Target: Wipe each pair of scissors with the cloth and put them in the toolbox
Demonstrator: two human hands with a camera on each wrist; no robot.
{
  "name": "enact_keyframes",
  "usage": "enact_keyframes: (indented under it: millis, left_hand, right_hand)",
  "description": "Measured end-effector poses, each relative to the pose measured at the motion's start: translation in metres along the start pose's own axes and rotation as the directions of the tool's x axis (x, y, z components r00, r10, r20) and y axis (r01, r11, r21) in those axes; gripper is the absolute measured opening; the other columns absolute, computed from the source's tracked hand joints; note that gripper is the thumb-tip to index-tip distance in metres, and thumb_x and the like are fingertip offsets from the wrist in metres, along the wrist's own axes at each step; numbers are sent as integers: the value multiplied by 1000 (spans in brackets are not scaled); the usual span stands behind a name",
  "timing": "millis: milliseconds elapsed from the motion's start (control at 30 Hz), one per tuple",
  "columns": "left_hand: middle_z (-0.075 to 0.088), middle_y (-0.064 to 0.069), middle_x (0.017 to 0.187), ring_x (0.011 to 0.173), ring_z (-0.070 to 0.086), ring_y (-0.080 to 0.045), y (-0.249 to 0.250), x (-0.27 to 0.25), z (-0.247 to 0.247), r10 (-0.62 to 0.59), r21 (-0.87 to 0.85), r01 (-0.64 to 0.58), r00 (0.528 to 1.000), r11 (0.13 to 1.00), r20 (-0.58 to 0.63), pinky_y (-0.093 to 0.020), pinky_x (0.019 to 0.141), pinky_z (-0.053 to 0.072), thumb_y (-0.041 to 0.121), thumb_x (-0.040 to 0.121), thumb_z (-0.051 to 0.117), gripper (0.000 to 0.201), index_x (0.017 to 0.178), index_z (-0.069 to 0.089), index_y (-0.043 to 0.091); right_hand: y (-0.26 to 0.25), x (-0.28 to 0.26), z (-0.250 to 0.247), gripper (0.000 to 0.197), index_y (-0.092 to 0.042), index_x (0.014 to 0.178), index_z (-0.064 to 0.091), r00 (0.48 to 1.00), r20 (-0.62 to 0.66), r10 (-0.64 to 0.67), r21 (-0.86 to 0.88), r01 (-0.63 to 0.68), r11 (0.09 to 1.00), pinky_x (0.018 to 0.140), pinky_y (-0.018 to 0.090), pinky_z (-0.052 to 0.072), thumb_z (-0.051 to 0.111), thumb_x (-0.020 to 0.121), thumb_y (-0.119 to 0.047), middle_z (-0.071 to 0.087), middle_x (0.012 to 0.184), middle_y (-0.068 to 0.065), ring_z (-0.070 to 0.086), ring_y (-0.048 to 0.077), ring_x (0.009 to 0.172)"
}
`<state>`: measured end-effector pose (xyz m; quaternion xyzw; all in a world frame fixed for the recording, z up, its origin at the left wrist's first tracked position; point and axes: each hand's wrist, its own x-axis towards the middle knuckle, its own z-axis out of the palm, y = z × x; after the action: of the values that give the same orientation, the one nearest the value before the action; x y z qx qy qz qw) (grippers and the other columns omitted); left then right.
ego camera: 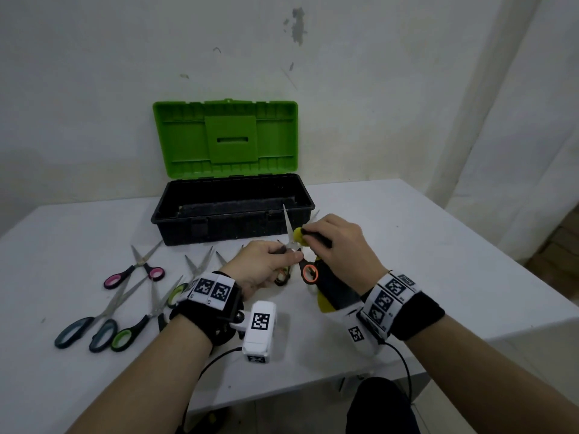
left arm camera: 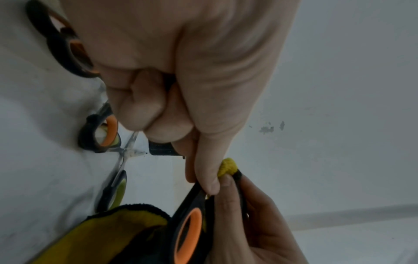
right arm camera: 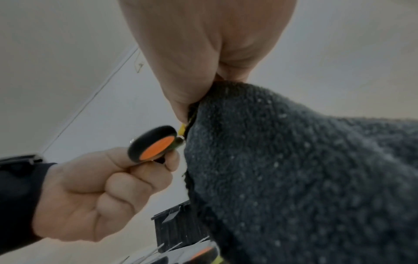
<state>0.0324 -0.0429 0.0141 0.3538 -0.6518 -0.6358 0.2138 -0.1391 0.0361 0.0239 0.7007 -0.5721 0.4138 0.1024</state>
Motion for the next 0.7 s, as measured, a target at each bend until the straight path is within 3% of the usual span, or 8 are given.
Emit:
enact_keyframes:
  millis: [200,300,433,567,633,700]
  left_hand:
    - [38,6,51,42,26,-7,0,-1,-1,15,51,-14,1000,999,-23,-19,39,21,23,88,74,19,92,67,5]
    - [42,6,54,42,32,-6,-2,2,1,51,132,-42,997,990,-62,-19,40,26,28,86,76,18,82,68,11]
    - [49,20,46,42,42,4,-1,3,3,148,300,-122,987,946,-66,-10,44,33,25,86,76,20,76,65,10]
    - [56,12,61,57,49,-1,-2,2,-2,167,362,-125,982,924,-88,-16,59,39,30,82,79,23,80,72,9]
    - [58,10,62,50,47,2,-2,1,-5,144,335,-103,985,937,-98,-14,53,37,31,83,78,22,82,74,9]
    - [55,6,62,42,41,1,-2,2,-5,104,290,-73,990,954,-93,-13,44,32,31,85,77,25,89,74,6]
  right_hand:
    - [20,18,-17,14,-10,99,74,970,-200,135,-40,-146,989,72,29,52,69,87,-16,67,85,4,62,16,76]
    - [7,10,-13,17,-9,102,73,991,-106,87,-42,-92,995,72,29,52,68,88,-17,66,88,4,62,16,77]
    - [-5,-2,0,17,-9,101,74,997,59,54,-58,-50,997,70,34,52,67,88,-17,65,88,7,63,23,77]
    - [22,14,-13,18,-14,101,74,971,-28,236,-148,-238,960,73,32,47,63,91,-25,63,87,5,60,24,82]
    - [26,15,-20,17,-14,100,74,964,-97,247,-129,-258,957,73,31,48,64,90,-25,64,86,4,60,21,80]
    - [13,11,-18,16,-13,100,74,983,-87,162,-90,-169,981,72,26,49,67,89,-22,65,86,2,60,16,77]
